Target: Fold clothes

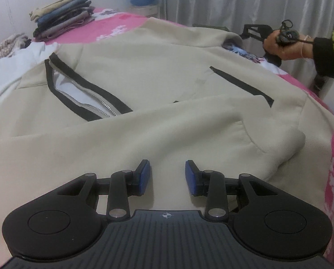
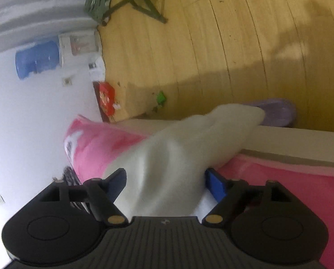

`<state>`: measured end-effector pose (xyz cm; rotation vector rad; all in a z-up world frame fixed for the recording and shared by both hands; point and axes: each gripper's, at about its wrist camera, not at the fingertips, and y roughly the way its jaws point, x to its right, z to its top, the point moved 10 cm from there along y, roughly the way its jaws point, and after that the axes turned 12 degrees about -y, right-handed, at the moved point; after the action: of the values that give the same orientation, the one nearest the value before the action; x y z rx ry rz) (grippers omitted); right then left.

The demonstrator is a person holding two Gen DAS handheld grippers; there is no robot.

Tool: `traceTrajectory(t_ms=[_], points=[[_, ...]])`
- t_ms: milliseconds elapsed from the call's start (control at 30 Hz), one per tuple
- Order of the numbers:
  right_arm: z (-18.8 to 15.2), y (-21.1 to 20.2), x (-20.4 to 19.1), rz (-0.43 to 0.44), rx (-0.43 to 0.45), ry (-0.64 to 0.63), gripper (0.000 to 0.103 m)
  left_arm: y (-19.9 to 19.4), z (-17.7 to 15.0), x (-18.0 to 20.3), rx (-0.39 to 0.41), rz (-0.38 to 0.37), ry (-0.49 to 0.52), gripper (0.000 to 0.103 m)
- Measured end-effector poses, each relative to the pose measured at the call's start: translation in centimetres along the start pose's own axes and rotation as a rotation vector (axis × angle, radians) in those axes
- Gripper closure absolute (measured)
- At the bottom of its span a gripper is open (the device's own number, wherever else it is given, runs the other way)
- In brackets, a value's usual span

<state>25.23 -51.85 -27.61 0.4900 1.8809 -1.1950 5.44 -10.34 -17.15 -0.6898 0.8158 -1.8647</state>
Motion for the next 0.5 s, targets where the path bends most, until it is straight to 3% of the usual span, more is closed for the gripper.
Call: traceTrajectory(t_ms=[67, 167, 233, 333, 500], points=[[0.3, 0.1, -0.3, 0.005, 0.026, -0.009, 0.03, 0.0, 0.0, 0.2, 0.003, 0.005, 0.004, 0.068], [0.8, 0.1, -0.9, 0.021, 0.065, -0.047, 0.048, 0.2, 0.0, 0.2, 0.008, 0.005, 0.009, 0.068], [1.1, -0.2, -1.4, 0.037, 0.095, -0.078, 0.078, 0.2, 0.0, 0.2, 0.011, 0.002, 0.007, 0.068], [1.5, -1.8, -2.6, 0.067, 0.169, -0.118, 0.089, 0.2, -0.1, 0.2, 0.015, 0.0, 0.01, 0.068], [0.8, -4.6, -8.2, 0.206, 0.255, -0.271, 0.093, 0.2, 0.0, 0.1, 0.019, 0.001, 0.008, 0.068]])
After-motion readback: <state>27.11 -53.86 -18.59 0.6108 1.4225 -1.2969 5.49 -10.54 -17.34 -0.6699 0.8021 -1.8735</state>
